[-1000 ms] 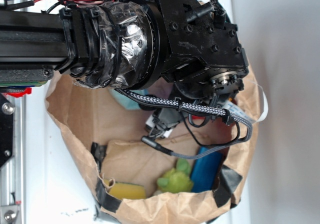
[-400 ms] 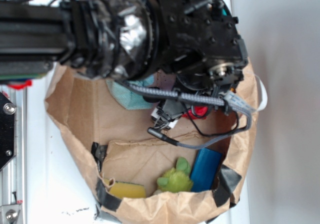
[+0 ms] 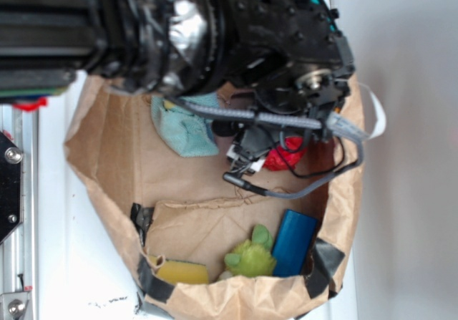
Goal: Grab the rock.
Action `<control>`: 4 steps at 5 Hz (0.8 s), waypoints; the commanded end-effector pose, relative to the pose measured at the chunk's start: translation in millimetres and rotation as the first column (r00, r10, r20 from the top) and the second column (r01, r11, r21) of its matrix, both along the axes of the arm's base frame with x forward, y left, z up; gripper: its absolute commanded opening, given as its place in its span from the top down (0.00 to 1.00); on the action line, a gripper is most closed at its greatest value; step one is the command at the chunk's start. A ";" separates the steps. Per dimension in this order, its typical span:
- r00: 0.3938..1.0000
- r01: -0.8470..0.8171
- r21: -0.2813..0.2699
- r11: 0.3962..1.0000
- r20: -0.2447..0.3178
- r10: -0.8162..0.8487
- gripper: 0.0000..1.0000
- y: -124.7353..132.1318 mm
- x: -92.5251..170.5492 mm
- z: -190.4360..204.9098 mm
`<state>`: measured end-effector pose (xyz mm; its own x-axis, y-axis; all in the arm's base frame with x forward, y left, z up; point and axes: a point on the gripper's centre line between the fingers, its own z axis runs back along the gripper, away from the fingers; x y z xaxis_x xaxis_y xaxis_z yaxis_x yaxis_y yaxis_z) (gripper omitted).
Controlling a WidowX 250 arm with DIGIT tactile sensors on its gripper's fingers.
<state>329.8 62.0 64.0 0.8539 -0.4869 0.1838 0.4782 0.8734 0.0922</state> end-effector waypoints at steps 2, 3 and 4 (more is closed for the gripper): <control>0.993 0.097 0.013 0.995 0.061 -0.097 0.00 8.7 -18.4 42.5; 0.988 0.122 0.008 0.992 0.093 -0.122 0.00 17.9 -21.2 54.7; 0.984 0.131 0.025 0.991 0.121 -0.133 0.00 23.2 -19.5 55.7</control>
<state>309.6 71.2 92.9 0.7557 -0.6129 0.2308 0.6066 0.7879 0.1060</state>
